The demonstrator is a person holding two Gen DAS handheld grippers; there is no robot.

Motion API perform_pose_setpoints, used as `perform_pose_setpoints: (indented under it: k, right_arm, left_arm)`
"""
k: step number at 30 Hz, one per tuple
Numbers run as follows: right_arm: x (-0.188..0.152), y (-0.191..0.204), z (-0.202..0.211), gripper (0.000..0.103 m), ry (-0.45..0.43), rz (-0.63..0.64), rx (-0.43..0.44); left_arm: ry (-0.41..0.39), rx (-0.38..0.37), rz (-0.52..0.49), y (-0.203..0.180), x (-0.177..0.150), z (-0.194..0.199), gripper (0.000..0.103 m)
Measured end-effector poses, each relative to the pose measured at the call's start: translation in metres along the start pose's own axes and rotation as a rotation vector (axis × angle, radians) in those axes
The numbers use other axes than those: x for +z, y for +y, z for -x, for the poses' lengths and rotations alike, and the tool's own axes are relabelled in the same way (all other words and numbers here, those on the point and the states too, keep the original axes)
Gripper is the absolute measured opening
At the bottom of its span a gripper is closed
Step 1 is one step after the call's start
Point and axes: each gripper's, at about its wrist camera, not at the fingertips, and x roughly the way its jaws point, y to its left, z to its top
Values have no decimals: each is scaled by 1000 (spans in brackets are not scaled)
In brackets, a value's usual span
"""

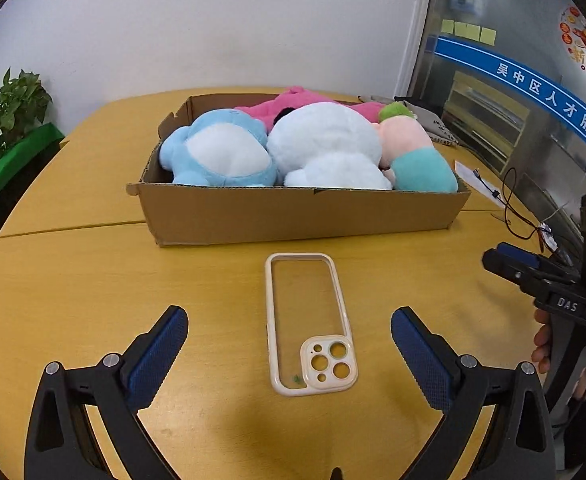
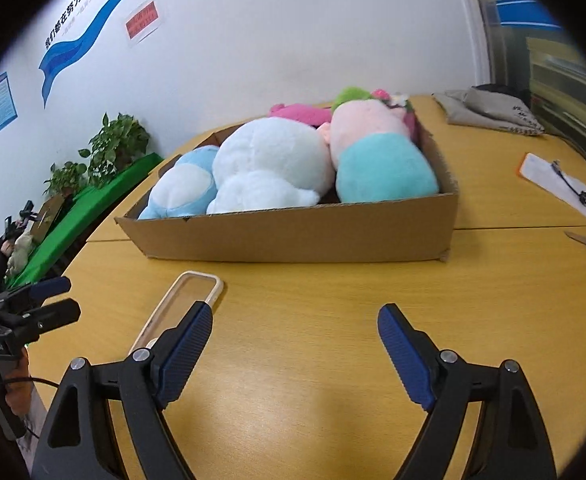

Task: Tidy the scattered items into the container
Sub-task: 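Move both open grippers to the white phone case on the table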

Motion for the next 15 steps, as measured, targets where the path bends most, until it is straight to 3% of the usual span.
perform_pose_setpoints:
  k: [2, 4, 8, 12, 15]
  right_arm:
    - [-4, 2, 7, 86, -11, 13, -7]
    - [-7, 4, 13, 102, -25, 25, -22]
    - [-17, 11, 22, 103, -62, 45, -44]
    - [-27, 18, 26, 103, -44, 51, -49]
    - [-41, 29, 27, 103, -16, 101, -39]
  left_arm:
    - [-31, 9, 9, -2, 2, 0, 103]
    - [-62, 33, 2, -2, 3, 1, 103]
    - [-103, 96, -12, -1, 0, 8, 103]
    - [-136, 94, -7, 4, -13, 23, 103]
    - [-118, 88, 22, 15, -24, 23, 103]
